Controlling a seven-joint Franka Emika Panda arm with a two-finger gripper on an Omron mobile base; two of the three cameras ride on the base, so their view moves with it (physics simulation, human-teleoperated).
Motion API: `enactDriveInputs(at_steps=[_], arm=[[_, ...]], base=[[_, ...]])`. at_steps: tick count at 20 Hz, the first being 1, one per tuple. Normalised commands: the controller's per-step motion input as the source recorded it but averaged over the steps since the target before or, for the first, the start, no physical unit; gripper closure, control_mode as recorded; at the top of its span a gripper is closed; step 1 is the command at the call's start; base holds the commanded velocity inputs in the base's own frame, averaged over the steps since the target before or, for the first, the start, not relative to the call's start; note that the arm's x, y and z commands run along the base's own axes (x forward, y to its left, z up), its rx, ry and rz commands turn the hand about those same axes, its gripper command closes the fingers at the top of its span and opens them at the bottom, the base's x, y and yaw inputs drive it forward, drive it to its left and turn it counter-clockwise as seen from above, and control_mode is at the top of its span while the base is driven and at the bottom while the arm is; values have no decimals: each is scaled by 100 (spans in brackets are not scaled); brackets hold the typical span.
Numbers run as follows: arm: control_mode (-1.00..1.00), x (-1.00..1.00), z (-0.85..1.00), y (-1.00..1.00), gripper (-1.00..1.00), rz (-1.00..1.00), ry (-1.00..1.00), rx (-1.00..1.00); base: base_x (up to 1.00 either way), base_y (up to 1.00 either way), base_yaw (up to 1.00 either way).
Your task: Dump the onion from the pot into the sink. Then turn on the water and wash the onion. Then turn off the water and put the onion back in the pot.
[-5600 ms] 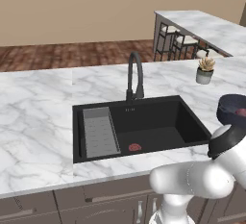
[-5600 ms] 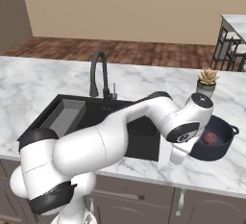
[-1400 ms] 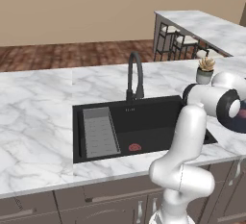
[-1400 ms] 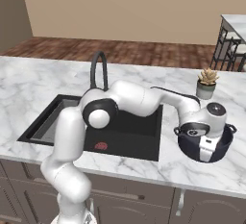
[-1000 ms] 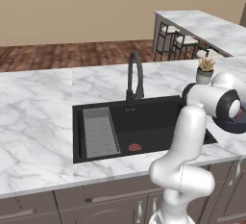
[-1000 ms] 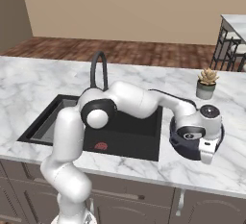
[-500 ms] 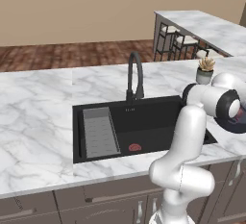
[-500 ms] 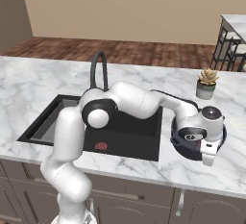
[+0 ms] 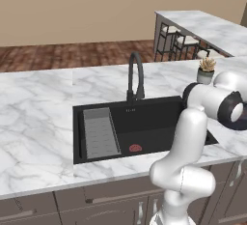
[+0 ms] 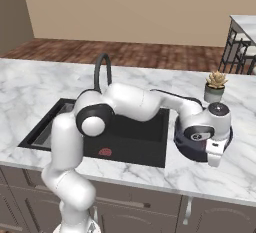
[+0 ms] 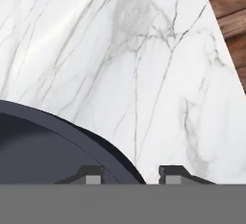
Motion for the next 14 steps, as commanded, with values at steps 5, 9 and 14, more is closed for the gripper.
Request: enactDriveInputs(at_steps=[5, 9, 14], arm=[[-100, 3, 63, 73, 100, -6, 0, -3], [-100, 22, 44, 97, 100, -7, 9, -9], [-100, 47, 31, 87, 100, -6, 21, -9]], base=[[0, 0, 0], [0, 0, 0], [0, 0, 0]])
